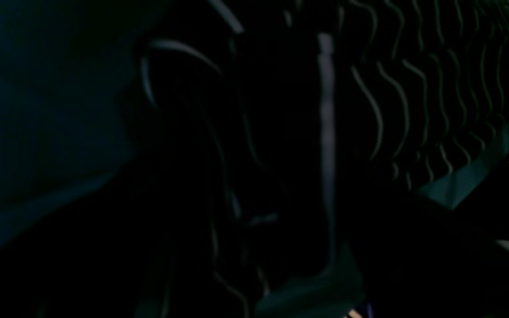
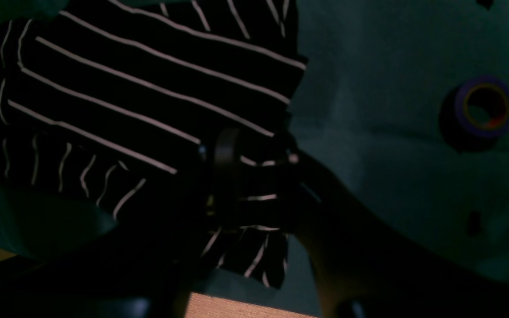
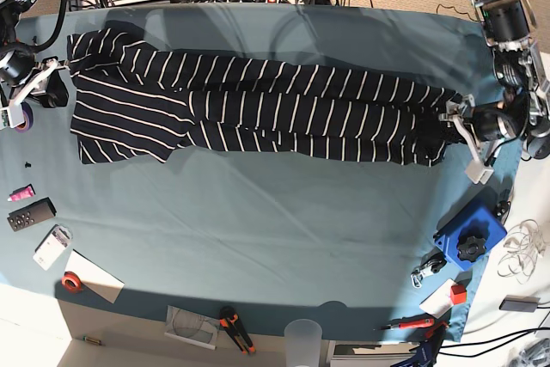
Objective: Layout the t-shirt on the table in an organized manner, then fold the t-shirt properly
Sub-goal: 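Fold the shirt lengthwise in half with both grippers, then lift the shirt end with the left gripper and fold it toward the right gripper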
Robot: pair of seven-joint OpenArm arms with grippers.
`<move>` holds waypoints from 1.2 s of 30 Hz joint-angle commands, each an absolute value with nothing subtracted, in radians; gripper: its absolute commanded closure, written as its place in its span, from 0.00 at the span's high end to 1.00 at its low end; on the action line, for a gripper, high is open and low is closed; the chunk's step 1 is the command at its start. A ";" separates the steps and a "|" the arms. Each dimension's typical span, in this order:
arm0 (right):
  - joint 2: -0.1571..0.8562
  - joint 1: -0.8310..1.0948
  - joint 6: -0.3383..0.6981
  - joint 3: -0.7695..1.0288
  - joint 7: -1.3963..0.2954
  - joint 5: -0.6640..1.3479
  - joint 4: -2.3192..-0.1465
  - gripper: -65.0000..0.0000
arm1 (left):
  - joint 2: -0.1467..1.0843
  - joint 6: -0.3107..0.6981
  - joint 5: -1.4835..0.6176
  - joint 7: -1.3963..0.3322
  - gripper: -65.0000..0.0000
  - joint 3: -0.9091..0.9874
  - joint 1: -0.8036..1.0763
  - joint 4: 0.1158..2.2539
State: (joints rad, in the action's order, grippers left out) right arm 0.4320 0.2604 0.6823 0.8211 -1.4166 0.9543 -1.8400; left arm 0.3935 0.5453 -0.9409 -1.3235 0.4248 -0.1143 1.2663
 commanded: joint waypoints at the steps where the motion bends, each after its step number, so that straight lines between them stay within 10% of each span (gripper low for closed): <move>1: 0.458 0.254 0.688 0.830 -1.396 0.968 -1.852 0.21 | 0.397 0.524 -0.867 -1.396 0.53 0.414 -0.094 1.261; 7: 0.459 0.252 0.687 0.830 -1.396 0.979 -1.852 0.21 | 0.413 0.521 -0.883 -1.396 0.00 0.414 -0.078 1.261; 23: 0.459 0.246 0.688 0.831 -1.332 1.054 -1.852 0.21 | 0.728 0.561 -1.256 -1.396 0.00 0.415 -0.112 1.265; 36: 0.457 0.173 0.688 0.830 -1.328 1.019 -1.852 0.21 | 0.461 0.599 -1.044 -1.298 0.00 0.414 0.057 1.963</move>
State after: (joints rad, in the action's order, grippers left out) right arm 0.4320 0.1806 0.6819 0.8238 -1.3533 0.9981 -1.8393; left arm 0.4438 0.5972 -1.0237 -1.3197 0.4068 0.0719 1.9522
